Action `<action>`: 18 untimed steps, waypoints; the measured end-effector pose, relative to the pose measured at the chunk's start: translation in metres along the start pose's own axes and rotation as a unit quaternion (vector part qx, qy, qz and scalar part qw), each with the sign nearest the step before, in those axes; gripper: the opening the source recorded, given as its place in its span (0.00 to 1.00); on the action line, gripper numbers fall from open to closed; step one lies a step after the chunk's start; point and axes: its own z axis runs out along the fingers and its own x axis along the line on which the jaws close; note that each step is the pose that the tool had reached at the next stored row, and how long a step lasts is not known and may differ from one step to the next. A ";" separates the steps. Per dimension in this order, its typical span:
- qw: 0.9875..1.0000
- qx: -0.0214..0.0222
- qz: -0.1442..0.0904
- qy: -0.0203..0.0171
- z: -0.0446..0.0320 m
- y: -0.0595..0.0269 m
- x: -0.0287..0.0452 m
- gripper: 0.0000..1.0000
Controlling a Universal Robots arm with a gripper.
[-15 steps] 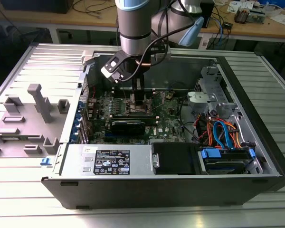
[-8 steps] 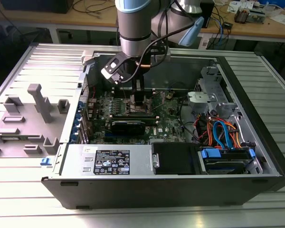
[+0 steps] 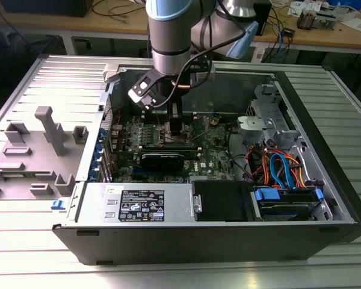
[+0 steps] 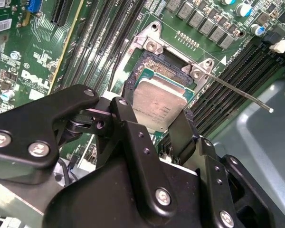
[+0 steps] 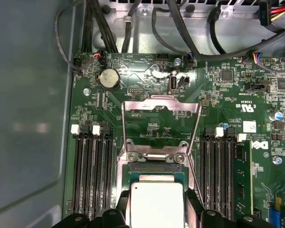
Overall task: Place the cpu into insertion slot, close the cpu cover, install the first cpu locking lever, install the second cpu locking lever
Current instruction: 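Place the cpu into insertion slot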
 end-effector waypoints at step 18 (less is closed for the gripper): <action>1.000 0.005 0.004 0.000 0.0151 -0.0018 0.0002 0.54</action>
